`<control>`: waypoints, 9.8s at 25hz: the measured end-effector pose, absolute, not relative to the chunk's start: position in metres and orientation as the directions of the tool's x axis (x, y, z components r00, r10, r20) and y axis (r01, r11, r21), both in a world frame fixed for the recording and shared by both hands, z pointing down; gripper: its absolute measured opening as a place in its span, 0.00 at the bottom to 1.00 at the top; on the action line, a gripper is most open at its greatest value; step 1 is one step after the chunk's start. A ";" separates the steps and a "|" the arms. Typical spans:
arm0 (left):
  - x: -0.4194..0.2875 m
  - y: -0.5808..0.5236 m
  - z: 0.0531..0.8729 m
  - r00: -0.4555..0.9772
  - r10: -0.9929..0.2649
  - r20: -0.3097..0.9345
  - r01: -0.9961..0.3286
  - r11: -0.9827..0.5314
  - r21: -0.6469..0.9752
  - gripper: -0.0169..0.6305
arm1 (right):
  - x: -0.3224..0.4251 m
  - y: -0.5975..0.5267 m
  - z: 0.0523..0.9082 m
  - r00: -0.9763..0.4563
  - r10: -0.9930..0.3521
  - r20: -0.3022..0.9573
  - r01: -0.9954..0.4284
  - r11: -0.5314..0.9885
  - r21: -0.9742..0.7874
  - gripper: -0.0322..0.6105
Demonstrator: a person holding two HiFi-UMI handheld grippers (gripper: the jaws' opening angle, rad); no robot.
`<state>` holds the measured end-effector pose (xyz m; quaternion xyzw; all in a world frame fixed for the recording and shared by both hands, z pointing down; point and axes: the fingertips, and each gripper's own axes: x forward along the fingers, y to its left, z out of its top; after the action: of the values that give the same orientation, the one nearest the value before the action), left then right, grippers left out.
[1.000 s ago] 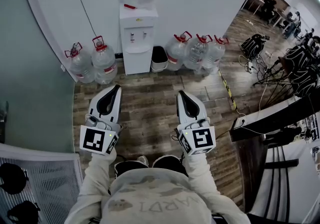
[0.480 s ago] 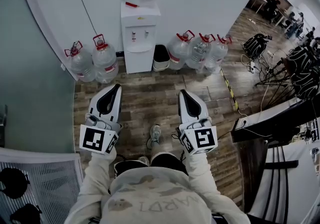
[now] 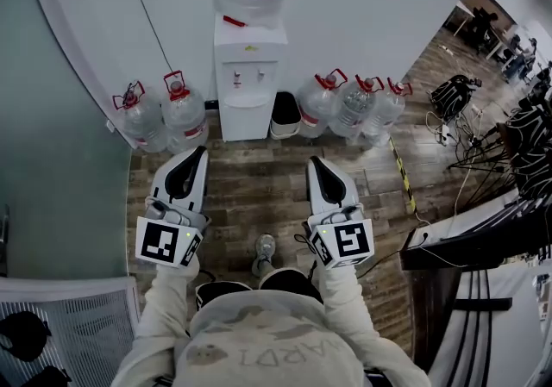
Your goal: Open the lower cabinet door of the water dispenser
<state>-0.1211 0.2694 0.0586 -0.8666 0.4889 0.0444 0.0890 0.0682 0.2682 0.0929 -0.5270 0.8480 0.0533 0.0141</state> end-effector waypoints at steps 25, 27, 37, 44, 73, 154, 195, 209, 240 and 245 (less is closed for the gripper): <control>-0.048 0.069 0.064 0.438 -0.889 -0.136 -0.898 -0.423 -0.123 0.03 | 0.125 0.045 0.106 -0.561 -0.825 -0.070 -0.828 0.559 0.050 0.06; -0.047 0.064 0.063 0.440 -0.888 -0.135 -0.896 -0.424 -0.131 0.03 | 0.125 0.039 0.107 -0.562 -0.824 -0.073 -0.827 0.560 0.044 0.06; -0.043 0.026 0.061 0.467 -0.871 -0.149 -0.882 -0.449 -0.141 0.03 | 0.126 0.008 0.109 -0.539 -0.839 -0.073 -0.842 0.537 0.045 0.06; -0.060 -0.019 0.061 0.477 -0.866 -0.146 -0.877 -0.459 -0.142 0.03 | 0.116 -0.037 0.104 -0.511 -0.856 -0.078 -0.860 0.508 0.055 0.06; -0.126 -0.232 0.077 0.595 -0.797 -0.105 -0.803 -0.584 -0.117 0.03 | 0.045 -0.227 0.120 -0.411 -0.912 -0.010 -0.910 0.410 0.057 0.06; -0.114 -0.254 0.568 0.588 -0.808 0.036 -0.806 -0.589 -0.058 0.03 | 0.069 -0.278 0.647 -0.460 -0.866 0.199 -0.886 0.463 -0.030 0.07; -0.138 -0.248 0.697 0.573 -0.819 -0.026 -0.812 -0.563 -0.154 0.03 | 0.063 -0.385 0.831 -0.559 -0.782 0.275 -0.829 0.532 -0.171 0.50; -0.131 -0.243 0.695 0.587 -0.808 -0.042 -0.803 -0.575 -0.159 0.03 | 0.067 -0.378 0.828 -0.512 -0.812 0.281 -0.859 0.485 -0.164 0.44; -0.128 -0.238 0.687 0.593 -0.803 -0.060 -0.798 -0.576 -0.174 0.03 | 0.068 -0.358 0.832 -0.551 -0.778 0.301 -0.834 0.527 -0.165 0.43; -0.120 -0.231 0.687 0.587 -0.808 -0.046 -0.800 -0.571 -0.182 0.03 | 0.069 -0.333 0.831 -0.572 -0.762 0.303 -0.819 0.549 -0.167 0.43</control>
<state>-0.1204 -0.2312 0.6870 -0.8861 0.4537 -0.0211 0.0920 0.0690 -0.3329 0.8314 -0.4520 0.8746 -0.1459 -0.0979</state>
